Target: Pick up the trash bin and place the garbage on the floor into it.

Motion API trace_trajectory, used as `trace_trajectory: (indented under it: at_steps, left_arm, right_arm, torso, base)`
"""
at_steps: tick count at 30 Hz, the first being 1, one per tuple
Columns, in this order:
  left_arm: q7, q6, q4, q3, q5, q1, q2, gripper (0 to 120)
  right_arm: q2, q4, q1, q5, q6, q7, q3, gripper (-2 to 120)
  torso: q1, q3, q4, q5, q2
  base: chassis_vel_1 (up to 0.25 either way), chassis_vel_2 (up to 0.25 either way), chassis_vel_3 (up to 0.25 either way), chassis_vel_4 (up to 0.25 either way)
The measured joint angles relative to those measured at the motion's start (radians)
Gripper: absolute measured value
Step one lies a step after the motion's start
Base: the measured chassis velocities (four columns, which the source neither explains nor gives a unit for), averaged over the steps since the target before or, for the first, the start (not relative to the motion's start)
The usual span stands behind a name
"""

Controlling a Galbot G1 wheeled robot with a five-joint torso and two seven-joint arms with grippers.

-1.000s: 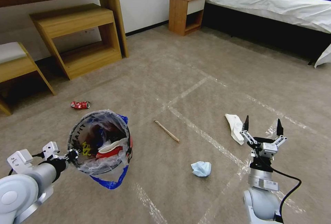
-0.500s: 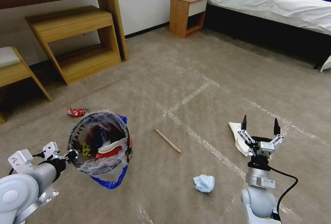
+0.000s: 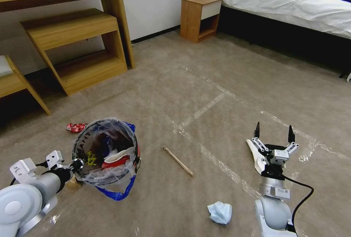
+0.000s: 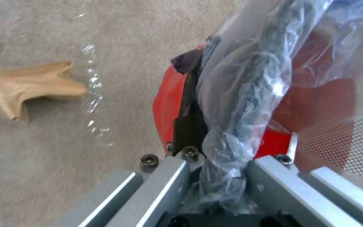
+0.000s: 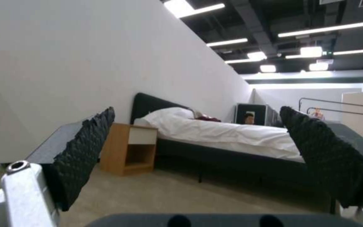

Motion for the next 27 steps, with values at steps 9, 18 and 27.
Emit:
trace_trajectory:
  at_steps: [9,18,27]
  left_arm:
    - [0.004,0.000,-0.012,-0.014,-0.004,0.012,0.001,0]
    - [0.013,0.000,-0.030,-0.016,0.011,0.031,-0.003,0]
    - [0.040,0.000,-0.046,-0.028,0.033,0.055,-0.012,0]
  right_arm:
    - [-0.029,-0.012,0.022,0.016,0.006,-0.040,0.021,100]
    - [-0.246,-0.084,0.046,0.135,0.037,-0.290,0.064,100]
    - [-0.590,-0.244,0.083,0.244,0.104,-0.513,0.016,100]
  torso:
    - [0.000,0.000,0.0000,0.0003,0.000]
    - [0.000,0.000,-0.0002,0.0006,0.000]
    - [0.000,0.000,-0.0004,-0.0001,0.000]
  base:
    - [-0.064,0.066,0.055,-0.047]
    - [0.000,0.000,0.000,0.000]
    - [0.000,0.000,0.000,0.000]
